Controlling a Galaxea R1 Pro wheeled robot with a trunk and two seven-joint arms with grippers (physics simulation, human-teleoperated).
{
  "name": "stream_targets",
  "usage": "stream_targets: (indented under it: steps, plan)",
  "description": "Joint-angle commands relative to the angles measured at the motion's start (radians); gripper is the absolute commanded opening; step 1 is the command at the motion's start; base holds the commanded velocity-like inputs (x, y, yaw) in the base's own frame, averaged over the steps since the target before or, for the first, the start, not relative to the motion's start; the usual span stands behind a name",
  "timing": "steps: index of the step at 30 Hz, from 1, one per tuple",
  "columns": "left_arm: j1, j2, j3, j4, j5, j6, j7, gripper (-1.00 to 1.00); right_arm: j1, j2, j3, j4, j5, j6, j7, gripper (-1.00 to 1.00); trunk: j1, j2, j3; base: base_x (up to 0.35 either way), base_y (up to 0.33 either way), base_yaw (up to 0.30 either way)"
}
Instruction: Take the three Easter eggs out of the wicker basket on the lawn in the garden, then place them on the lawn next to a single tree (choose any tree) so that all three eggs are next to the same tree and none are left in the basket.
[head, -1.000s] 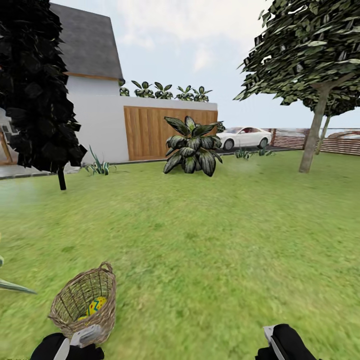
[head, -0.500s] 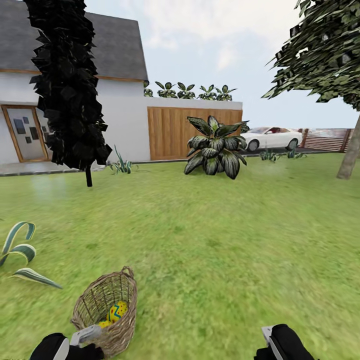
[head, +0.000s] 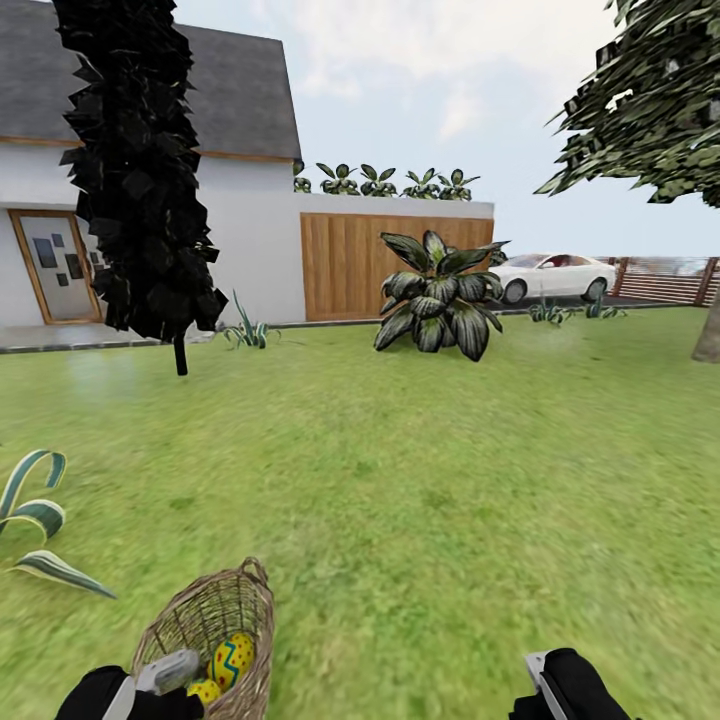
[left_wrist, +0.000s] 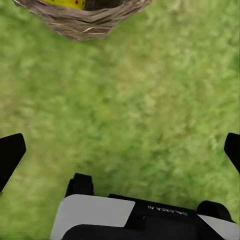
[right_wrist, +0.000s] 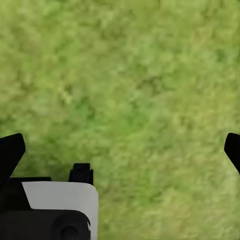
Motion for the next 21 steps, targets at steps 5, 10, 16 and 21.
stream_targets:
  steps: [5, 10, 16, 21]
  plan:
    - [-0.001, 0.002, 0.004, -0.001, -0.001, 0.005, -0.004, 1.00, -0.001, -0.001, 0.002, -0.001, 0.006, 0.004, 0.006, 1.00, 0.001, -0.001, -0.001, 0.254, 0.189, 0.000]
    - [-0.001, 0.006, 0.006, -0.001, -0.001, 0.005, -0.005, 1.00, -0.001, -0.001, 0.002, -0.001, 0.006, 0.004, 0.006, 1.00, 0.001, -0.001, -0.001, 0.228, 0.081, 0.000]
    - [-0.001, 0.004, 0.004, 0.001, -0.001, 0.005, -0.003, 1.00, -0.001, -0.001, 0.002, -0.001, 0.006, 0.004, 0.006, 1.00, 0.001, -0.001, -0.001, 0.269, 0.168, 0.000]
    - [-0.001, 0.004, 0.004, 0.001, -0.001, 0.005, -0.003, 1.00, -0.001, -0.001, 0.002, -0.001, 0.005, 0.004, 0.006, 1.00, 0.001, -0.001, -0.001, 0.324, 0.045, 0.000]
